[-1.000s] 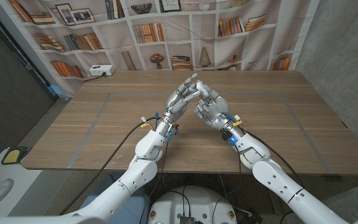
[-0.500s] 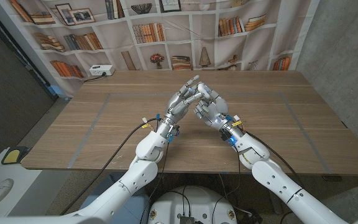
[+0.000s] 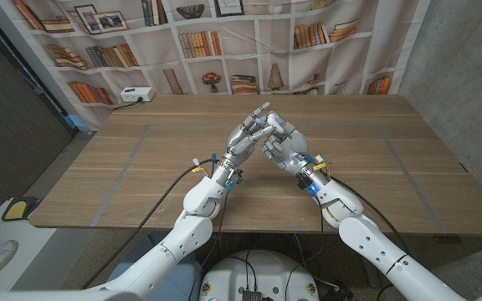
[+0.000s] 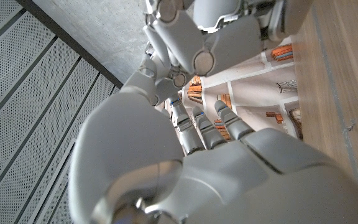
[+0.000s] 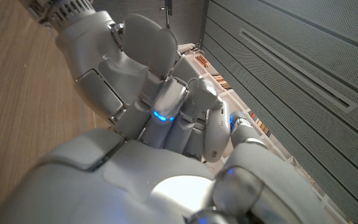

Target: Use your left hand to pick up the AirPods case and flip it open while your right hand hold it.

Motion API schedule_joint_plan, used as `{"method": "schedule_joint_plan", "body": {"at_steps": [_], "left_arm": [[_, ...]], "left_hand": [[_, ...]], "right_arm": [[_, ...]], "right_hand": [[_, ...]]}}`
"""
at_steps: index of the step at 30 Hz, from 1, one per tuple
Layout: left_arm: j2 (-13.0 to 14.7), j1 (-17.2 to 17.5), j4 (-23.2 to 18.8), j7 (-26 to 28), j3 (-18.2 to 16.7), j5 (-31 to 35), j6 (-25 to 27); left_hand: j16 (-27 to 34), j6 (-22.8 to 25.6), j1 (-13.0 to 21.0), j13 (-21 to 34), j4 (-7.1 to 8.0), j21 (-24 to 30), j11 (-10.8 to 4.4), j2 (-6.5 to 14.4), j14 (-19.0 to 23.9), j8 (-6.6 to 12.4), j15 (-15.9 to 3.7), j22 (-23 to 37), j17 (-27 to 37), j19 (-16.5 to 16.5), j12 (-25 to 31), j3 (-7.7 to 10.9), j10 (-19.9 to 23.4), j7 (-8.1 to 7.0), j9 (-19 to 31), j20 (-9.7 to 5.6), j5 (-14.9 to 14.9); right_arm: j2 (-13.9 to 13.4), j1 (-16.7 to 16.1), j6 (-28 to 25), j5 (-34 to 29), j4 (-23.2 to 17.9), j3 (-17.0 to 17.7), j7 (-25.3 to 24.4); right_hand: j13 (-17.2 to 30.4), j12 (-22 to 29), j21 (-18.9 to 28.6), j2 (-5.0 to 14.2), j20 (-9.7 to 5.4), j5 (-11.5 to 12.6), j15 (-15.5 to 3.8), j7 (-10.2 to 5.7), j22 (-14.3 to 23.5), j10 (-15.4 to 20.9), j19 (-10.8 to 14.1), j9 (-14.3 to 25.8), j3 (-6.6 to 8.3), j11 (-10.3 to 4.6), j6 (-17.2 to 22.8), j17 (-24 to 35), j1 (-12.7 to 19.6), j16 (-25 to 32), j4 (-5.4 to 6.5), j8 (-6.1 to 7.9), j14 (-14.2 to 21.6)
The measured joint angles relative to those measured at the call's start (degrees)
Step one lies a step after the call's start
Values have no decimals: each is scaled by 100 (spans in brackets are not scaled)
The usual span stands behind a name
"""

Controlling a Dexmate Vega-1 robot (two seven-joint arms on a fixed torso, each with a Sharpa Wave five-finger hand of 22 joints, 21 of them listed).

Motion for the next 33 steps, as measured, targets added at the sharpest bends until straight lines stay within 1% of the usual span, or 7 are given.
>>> {"method": "schedule_joint_plan", "body": {"at_steps": [7,16,17,20,29,31,33], "left_arm": [[0,-22,9,-42,23,-6,31],[1,-46,16,-91,46,-7,64],[1,-48,18,-94,50,-7,65],[1,-62,20,-107,58,-7,82],[2,-80,20,-128,76,-7,121],[2,-82,20,-133,79,-7,124],[1,-85,20,-147,86,-7,125]], "left_hand": [[0,0,-2,-6,0,0,0,1,2,0,-2,0,0,0,0,0,0,0,0,0,-1],[0,0,-34,-8,-25,0,0,2,24,0,-21,0,0,0,0,25,0,0,0,0,-2],[0,0,-37,-8,-25,0,0,5,24,0,-21,0,0,0,0,25,0,0,0,0,-2],[0,0,-48,-9,-25,0,0,1,53,0,-33,0,0,0,0,25,0,0,0,0,-2],[0,0,-54,-10,23,0,1,-6,52,0,-32,0,0,0,0,73,-1,0,0,0,-3],[0,0,-54,-10,23,0,1,-6,52,0,-32,0,0,0,-1,73,-1,0,0,0,-4],[0,0,-54,-10,23,0,1,-6,52,0,-32,0,0,0,-2,73,-1,0,0,0,-4]], "right_arm": [[-17,-4,2,-10,-3,2,-4],[-54,-6,-1,-33,-5,2,-30],[-59,-6,-8,-43,-6,3,-43],[-85,-6,-26,-74,-17,4,-84],[-113,7,-46,-109,-1,-8,-104],[-113,13,-46,-111,7,-11,-96],[-119,20,-45,-120,14,-13,-75]], "right_hand": [[26,40,77,-45,23,33,0,-48,0,16,-102,15,190,-4,49,0,45,0,-1,0,0],[82,137,208,-202,54,33,0,-108,-54,39,-134,15,375,-21,333,1,202,0,-151,0,0],[94,163,236,-244,66,32,0,-116,-74,35,-147,15,493,-25,370,-6,244,0,-96,0,0],[92,196,333,-331,71,32,-4,-108,-124,63,-152,42,617,-64,497,-29,331,-3,-94,0,29],[161,239,581,-460,143,-14,-2,20,-103,-26,-392,120,681,-100,554,-28,460,-41,-96,0,43],[160,240,635,-483,187,-58,-2,88,-71,-66,-472,157,863,-62,507,-28,483,-74,-8,0,43],[133,239,674,-505,215,-58,17,108,-63,-66,-523,175,894,-62,487,-28,505,-85,23,0,18]]}}
